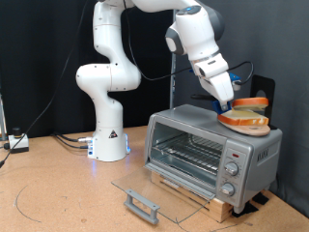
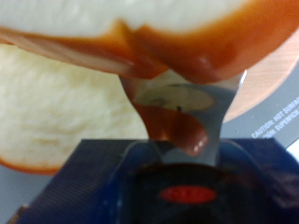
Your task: Make a piece of toast with the oven
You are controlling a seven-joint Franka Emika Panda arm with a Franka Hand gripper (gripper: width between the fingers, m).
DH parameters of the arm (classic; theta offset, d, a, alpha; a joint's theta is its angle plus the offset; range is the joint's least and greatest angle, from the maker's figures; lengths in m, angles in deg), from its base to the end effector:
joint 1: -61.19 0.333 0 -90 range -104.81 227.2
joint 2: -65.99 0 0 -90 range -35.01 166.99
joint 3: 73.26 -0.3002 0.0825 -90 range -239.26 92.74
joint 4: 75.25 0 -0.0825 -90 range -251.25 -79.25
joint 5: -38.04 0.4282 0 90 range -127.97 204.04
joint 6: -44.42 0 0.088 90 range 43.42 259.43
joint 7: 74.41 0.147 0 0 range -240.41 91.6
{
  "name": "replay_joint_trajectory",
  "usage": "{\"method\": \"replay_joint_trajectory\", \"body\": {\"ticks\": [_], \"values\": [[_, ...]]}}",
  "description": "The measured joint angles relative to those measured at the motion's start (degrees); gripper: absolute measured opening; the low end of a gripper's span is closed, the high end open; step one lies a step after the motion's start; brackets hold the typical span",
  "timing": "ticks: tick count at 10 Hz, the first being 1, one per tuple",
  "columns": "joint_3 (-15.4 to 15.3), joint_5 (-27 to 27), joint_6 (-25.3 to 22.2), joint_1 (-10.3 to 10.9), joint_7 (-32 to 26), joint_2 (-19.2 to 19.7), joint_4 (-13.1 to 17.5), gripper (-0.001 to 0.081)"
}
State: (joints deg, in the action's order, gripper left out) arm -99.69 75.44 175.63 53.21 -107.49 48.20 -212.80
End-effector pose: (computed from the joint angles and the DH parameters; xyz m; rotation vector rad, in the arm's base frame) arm 0.4870 0.1906 0.3652 -2.6759 -0.6842 -0.3347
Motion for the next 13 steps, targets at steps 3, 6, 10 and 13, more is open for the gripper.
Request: {"method": "replay_joint_trajectory", "body": {"ticks": [3,6,10,13], "values": [[1.90,0.07,-2.74,-0.21,-0.15,-1.11,1.04,0.0395],[2.05,-3.09,-3.27,-1.03,0.06,-1.12,1.25,0.0395],[2.02,-8.62,-7.62,-1.43,0.53,-0.78,1.38,0.0395],[1.90,-9.61,-9.12,-1.43,0.37,-0.58,1.39,0.0395]]}}
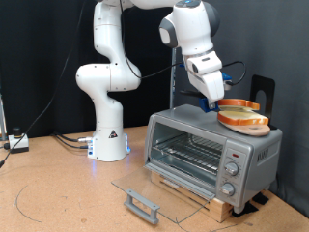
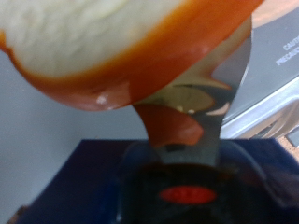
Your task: Make a piece of toast with the oven
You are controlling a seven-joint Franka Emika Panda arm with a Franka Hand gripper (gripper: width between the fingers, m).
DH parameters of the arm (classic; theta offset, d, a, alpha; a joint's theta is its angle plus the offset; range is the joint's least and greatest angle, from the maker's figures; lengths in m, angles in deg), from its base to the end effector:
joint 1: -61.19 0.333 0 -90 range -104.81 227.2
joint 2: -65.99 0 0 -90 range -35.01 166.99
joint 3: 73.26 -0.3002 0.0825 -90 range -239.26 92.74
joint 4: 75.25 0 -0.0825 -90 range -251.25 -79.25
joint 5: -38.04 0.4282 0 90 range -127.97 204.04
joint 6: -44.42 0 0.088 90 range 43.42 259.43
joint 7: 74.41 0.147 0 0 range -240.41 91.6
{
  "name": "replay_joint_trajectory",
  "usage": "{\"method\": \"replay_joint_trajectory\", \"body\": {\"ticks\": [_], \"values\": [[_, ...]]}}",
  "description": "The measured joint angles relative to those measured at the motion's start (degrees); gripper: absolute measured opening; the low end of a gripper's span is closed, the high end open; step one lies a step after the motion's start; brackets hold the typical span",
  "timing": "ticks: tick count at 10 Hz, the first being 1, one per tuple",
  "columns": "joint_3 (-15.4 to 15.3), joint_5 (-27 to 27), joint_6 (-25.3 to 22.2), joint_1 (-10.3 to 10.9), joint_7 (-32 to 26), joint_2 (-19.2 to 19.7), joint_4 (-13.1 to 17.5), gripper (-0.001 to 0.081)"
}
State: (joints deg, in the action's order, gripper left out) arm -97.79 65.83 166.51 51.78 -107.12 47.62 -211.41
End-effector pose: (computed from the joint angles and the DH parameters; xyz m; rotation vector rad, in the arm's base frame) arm 0.4802 0.1620 0.3664 -2.7499 -0.8062 -0.1562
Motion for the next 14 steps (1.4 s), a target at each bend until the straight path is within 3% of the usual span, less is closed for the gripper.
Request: {"method": "replay_joint_trajectory", "body": {"ticks": [6,14], "values": [[-0.52,-1.67,-0.76,0.00,0.47,0.31,-0.03,0.0395],[-0.96,-4.13,-7.88,0.00,0.45,0.92,1.83,0.0395]]}}
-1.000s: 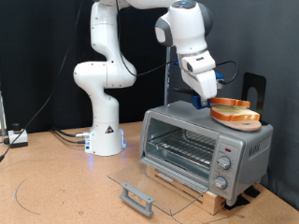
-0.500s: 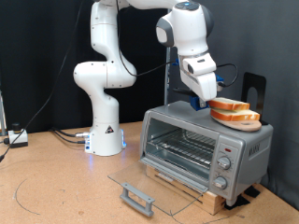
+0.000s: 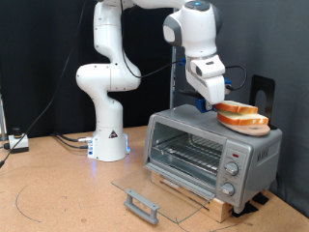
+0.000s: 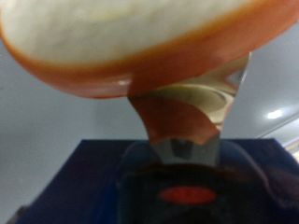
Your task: Make a piece of toast with the oven
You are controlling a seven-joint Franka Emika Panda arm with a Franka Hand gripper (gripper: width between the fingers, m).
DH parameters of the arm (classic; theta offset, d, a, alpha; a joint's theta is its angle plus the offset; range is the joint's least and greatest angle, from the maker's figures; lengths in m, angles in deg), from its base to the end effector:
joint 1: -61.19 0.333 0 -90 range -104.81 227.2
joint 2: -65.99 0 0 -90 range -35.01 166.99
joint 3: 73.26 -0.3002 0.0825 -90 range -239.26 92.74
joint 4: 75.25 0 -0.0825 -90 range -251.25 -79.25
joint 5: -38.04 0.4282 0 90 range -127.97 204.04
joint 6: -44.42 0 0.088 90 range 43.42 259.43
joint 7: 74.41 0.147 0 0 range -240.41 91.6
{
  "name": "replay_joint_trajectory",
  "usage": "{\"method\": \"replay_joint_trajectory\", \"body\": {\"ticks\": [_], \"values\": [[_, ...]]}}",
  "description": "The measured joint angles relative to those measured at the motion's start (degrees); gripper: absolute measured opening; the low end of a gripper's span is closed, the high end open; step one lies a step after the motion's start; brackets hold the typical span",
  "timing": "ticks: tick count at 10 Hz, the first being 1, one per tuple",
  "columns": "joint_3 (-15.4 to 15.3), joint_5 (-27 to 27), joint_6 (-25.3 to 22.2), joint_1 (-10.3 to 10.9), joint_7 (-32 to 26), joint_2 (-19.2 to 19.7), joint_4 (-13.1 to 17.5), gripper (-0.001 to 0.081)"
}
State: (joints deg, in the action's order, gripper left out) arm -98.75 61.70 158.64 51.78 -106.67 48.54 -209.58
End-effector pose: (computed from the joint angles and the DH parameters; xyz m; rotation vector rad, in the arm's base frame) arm 0.4657 0.1701 0.3613 -2.7484 -0.9071 0.0355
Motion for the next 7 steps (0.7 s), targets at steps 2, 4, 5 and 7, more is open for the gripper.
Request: {"method": "replay_joint_trajectory", "body": {"ticks": [2,4,5,7], "values": [[-0.06,-0.94,-2.17,0.00,0.03,0.88,1.17,0.0395],[-0.17,-1.38,-2.46,0.00,0.19,1.55,1.77,0.0395],[-0.24,-1.41,-2.47,0.00,0.34,1.77,1.92,0.0395],[-0.34,-1.41,-2.77,0.00,0.60,2.22,2.24,0.0395]]}}
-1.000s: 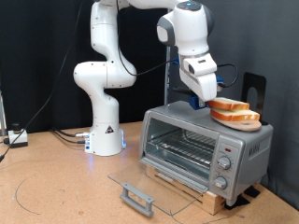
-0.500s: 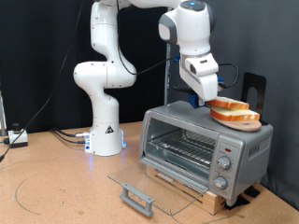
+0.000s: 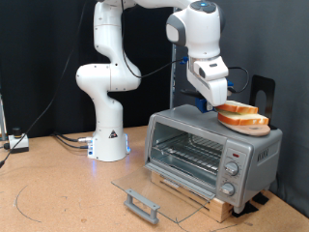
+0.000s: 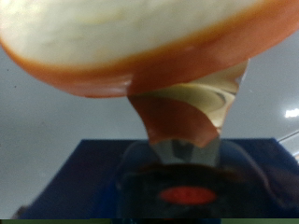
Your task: Make a piece of toast with the oven
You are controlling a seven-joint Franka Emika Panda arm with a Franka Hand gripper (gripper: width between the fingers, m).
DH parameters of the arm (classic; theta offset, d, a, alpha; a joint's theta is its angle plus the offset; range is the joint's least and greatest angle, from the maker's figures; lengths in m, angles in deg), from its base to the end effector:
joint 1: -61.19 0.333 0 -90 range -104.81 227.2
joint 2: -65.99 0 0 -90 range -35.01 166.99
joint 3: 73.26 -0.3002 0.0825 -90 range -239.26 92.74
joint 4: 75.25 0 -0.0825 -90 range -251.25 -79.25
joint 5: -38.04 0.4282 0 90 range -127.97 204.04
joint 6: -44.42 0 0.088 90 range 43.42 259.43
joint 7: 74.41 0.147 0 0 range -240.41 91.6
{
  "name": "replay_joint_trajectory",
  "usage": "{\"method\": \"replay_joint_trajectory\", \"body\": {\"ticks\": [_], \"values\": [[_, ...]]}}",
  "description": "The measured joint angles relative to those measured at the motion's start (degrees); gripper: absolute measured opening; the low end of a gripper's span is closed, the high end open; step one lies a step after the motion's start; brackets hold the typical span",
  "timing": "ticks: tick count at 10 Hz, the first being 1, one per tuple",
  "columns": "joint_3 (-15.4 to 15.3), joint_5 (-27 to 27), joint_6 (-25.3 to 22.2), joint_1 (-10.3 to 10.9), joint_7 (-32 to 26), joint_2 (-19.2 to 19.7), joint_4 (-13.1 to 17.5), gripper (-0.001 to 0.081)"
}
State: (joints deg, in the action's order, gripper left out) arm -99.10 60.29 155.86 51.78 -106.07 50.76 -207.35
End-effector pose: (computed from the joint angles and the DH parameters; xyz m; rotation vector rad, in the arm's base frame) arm 0.4682 0.1756 0.3592 -2.7354 -0.9292 0.1083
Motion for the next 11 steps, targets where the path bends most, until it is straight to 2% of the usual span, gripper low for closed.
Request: {"method": "replay_joint_trajectory", "body": {"ticks": [3,8,11], "values": [[0.01,0.01,-2.72,0.00,0.51,1.22,1.65,0.0395],[0.12,0.20,-3.98,-0.02,1.59,2.76,3.10,0.0395],[0.68,0.35,-8.33,-0.21,1.74,4.44,5.80,0.0395]]}}
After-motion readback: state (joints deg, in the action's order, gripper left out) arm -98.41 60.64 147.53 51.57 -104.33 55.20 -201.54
